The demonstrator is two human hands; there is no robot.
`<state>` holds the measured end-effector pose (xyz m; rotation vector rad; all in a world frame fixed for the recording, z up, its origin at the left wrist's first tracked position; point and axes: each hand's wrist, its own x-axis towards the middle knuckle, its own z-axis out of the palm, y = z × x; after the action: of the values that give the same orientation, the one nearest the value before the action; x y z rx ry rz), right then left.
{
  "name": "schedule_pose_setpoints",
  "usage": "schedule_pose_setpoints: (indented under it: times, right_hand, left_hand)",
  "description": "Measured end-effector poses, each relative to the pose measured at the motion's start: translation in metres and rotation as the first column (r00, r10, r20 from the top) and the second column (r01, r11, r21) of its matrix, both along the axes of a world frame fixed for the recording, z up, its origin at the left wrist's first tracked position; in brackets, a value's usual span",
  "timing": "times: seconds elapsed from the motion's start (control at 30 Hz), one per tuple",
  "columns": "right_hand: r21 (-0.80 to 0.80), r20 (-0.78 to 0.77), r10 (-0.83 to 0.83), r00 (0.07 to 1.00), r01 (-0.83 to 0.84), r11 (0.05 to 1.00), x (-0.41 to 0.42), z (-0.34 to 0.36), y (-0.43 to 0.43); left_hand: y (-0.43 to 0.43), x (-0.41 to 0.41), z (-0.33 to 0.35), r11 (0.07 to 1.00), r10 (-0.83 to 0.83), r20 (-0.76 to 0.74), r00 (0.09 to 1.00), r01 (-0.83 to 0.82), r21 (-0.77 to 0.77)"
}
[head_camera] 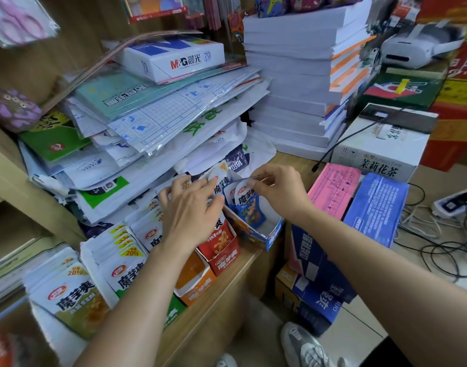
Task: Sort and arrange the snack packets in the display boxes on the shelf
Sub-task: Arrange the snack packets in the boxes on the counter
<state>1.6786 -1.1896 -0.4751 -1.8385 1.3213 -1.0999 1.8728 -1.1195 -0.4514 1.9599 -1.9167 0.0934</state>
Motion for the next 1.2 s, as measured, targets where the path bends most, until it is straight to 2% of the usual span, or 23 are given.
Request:
schedule_pose_setpoints:
  times: [0.1,0.17,0.43,0.53,0.7,0.8,0.93,1.1,1.2]
  right_hand:
    - [0.077,0.041,0.043,0.998,-0.046,0.996,0.005,-0.003,0.000]
    - [0.114,0.014,0.078,0.997,-0.079,0.990,0.006,-0.002,0.003]
    - [0.082,-0.047,0.126,0.991,-0.122,0.989,0.004,-0.001,0.008]
    - [0.072,-0.058,0.085,0.995,-0.081,0.994,0.003,-0.003,0.005]
    - [0.154,0.074,0.038,0.997,-0.049,0.987,-0.001,-0.003,-0.001]
    - [0.159,0.057,0.105,0.993,-0.113,0.981,-0.002,0.000,0.001]
    - [0.218,0.181,0.164,0.970,-0.202,0.955,-0.002,0.004,0.003]
    - [0.271,0.378,0.069,0.923,-0.182,0.945,-0.001,0.010,0.003]
    - [0.317,0.501,-0.009,0.865,-0.174,0.932,-0.001,0.012,0.002]
  left_hand:
    - [0.001,0.000,-0.001,1.000,-0.002,-0.052,0.999,0.001,-0.026]
    - [0.000,0.000,-0.001,0.999,-0.013,-0.046,0.999,0.010,-0.052]
    - [-0.013,-0.006,0.001,0.987,0.069,-0.244,0.967,-0.102,-0.127]
    - [-0.016,-0.006,-0.001,0.978,0.050,-0.361,0.931,-0.119,-0.169]
    - [-0.016,-0.003,0.005,0.969,0.042,-0.573,0.818,-0.172,-0.175]
    - [-0.016,0.002,0.006,0.971,0.023,-0.562,0.827,-0.153,-0.185]
    - [-0.019,0.007,0.004,0.983,0.028,-0.533,0.846,-0.119,-0.138]
    - [-0.018,0.008,0.005,0.992,-0.025,-0.454,0.891,-0.034,-0.122]
    - [-0.015,0.005,0.008,0.990,-0.116,-0.405,0.907,0.071,-0.124]
